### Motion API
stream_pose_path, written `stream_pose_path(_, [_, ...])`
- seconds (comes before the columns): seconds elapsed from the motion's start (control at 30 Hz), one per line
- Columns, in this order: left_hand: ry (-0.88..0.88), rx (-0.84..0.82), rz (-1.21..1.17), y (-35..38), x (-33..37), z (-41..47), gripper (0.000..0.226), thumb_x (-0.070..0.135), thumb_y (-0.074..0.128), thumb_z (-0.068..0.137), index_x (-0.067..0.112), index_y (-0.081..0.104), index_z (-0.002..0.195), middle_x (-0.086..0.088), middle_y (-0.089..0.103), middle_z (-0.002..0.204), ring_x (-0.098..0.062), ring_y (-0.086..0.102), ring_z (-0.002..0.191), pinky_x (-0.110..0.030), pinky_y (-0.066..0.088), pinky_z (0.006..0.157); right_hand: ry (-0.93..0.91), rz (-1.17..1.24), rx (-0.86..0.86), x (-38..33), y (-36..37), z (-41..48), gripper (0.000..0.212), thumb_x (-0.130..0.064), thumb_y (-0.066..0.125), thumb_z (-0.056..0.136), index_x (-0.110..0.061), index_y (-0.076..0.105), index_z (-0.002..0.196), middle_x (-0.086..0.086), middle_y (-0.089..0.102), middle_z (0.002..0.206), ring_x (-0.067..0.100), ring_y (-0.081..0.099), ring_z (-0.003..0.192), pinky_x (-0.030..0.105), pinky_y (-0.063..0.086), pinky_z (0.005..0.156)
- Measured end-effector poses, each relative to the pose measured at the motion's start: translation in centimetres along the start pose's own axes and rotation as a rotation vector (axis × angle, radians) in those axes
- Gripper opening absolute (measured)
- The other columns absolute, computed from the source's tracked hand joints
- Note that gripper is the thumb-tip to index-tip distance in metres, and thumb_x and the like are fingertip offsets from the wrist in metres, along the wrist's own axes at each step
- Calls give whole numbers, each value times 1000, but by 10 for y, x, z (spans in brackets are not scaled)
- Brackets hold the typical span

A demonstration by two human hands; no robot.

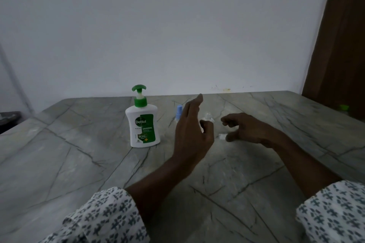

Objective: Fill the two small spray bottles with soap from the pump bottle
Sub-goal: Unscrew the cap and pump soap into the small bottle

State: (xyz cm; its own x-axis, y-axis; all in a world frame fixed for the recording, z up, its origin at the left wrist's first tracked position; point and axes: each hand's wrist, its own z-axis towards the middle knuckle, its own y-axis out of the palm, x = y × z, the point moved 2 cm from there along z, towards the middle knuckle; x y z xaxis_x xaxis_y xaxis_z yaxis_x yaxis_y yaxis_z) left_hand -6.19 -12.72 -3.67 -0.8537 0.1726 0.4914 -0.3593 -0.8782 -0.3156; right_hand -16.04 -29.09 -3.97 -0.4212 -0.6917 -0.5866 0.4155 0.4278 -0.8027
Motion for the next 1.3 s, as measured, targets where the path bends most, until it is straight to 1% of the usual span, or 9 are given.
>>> stream_pose_path(0.17, [151,305,60,-60,11,32,32,2,50,80,5,61,110,-2,57,91,-14,52,79,-24,44,68,-128,146,61,-10,5,-3,63,-12,78,79,-18,53,137,-3,60,131,13,54,123,29,43,99])
stream_pose_path(0.33, [-65,593,93,-144,-44,68,29,12,52,83,11,62,110,-9,59,97,-24,58,88,-35,49,73,-153,171,129,-22,24,0,76,-36,86,71,-25,50,138,-10,59,123,4,56,115,21,43,93])
stream_pose_path(0.4, [-206,488,-7,-162,-66,68,36,26,55,87,13,61,120,-6,63,112,-20,60,103,-32,52,86,-166,178,167,-23,28,2,69,-32,85,72,-24,54,133,-12,59,120,2,57,110,14,42,86])
stream_pose_path(0.5, [-334,84,-198,-162,-90,65,60,40,60,84,22,48,140,0,59,131,-4,57,116,-15,48,88,-184,138,180,-23,33,5,58,-33,84,73,-23,61,125,-12,64,118,4,61,110,15,41,82])
stream_pose_path(0.6, [-408,-239,-311,-153,-100,64,80,35,72,76,38,35,147,1,55,140,-16,55,126,-36,48,101,-173,149,168,-23,38,7,54,-34,83,75,-21,62,122,-9,65,115,6,60,108,20,43,84])
stream_pose_path(0.7, [-380,-359,-390,-146,-99,63,89,16,74,75,43,30,148,-2,58,136,-20,60,121,-37,53,95,-192,150,174,-27,45,7,45,-32,80,79,-21,62,118,-9,64,112,5,59,104,12,42,76])
stream_pose_path(0.93, [-368,-319,-293,-140,-94,53,93,9,78,79,47,28,148,-10,67,120,-24,68,105,-51,56,90,-235,298,207,-40,49,2,27,-27,76,81,-24,64,106,-9,72,96,4,69,91,22,49,73])
stream_pose_path(1.07, [-334,-241,-79,-135,-86,50,106,15,83,74,50,17,150,2,65,110,-11,68,95,-33,58,81,-260,328,196,-51,50,-4,25,-28,77,81,-26,65,103,-10,70,89,-1,68,80,16,46,65])
stream_pose_path(1.3, [-273,-2,40,-115,-72,29,109,6,74,79,41,3,153,-12,56,131,-22,59,108,-34,48,82,-334,372,176,-75,53,-14,25,-26,77,81,-28,64,101,-8,67,85,10,71,73,27,50,65])
